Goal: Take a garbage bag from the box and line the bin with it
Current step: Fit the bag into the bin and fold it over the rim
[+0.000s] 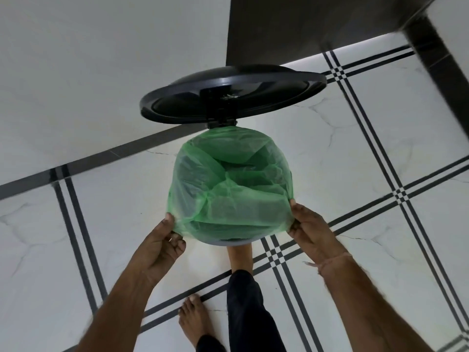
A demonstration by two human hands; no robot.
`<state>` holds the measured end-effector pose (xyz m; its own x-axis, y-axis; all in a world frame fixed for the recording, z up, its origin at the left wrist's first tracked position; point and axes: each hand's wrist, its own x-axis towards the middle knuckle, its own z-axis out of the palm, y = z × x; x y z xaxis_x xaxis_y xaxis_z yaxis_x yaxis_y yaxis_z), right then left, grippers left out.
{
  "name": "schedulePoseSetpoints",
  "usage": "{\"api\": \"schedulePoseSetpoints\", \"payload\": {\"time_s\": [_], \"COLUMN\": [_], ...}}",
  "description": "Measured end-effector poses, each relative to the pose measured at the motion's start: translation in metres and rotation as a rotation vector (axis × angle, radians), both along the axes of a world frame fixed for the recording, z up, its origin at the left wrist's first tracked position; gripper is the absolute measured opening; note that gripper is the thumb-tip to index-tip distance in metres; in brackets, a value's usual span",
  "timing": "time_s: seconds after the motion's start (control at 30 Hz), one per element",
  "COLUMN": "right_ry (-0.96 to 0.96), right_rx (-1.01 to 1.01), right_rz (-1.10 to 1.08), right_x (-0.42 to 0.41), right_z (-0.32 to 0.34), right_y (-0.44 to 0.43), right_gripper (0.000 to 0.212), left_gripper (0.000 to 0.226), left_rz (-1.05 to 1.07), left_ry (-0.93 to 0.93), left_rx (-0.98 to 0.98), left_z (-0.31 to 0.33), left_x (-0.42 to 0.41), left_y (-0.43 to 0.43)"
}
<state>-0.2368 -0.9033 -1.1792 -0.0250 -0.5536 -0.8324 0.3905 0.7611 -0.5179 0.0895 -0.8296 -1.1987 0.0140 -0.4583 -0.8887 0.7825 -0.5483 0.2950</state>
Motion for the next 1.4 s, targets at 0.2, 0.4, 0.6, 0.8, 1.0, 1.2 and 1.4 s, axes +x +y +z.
{"api": "schedulePoseSetpoints", "payload": {"time_s": [0.2, 0.4, 0.6, 0.8, 1.0, 1.2, 1.4], "right_ry": [0.03, -0.133, -0.096, -0.213, -0.022, 0.069, 0.302], "right_rx": [0.16, 0.204, 0.16, 0.132, 0.273, 0.118, -0.046], "right_rz": [-0.057, -0.215, -0.196, -0.232, -0.233, -0.339, -0.199], "right_x": [0.003, 0.02, 0.031, 0.038, 0.039, 0.048, 0.045], "right_z": [0.001, 0.001, -0.004, -0.013, -0.031, -0.013, 0.01], "right_y": [0.009, 0.024, 0.043, 0.063, 0.049, 0.034, 0.001], "right_gripper": [0.023, 0.025, 0.024, 0.036, 0.013, 0.022, 0.025], "left_gripper": [0.049, 0.032, 0.033, 0.031, 0.022, 0.047, 0.02], "left_rz": [0.252, 0.293, 0.205, 0.184, 0.176, 0.277, 0.057], "left_ry": [0.041, 0.07, 0.084, 0.09, 0.021, -0.091, -0.392], "left_rx": [-0.023, -0.069, -0.028, 0.043, 0.157, 0.202, 0.078], "left_z": [-0.001, -0.01, -0.002, -0.007, -0.015, -0.002, 0.019], "left_x": [-0.02, -0.029, -0.037, -0.054, -0.058, -0.05, -0.035], "left_y": [-0.003, 0.014, 0.019, 0.029, 0.01, -0.011, -0.038]}}
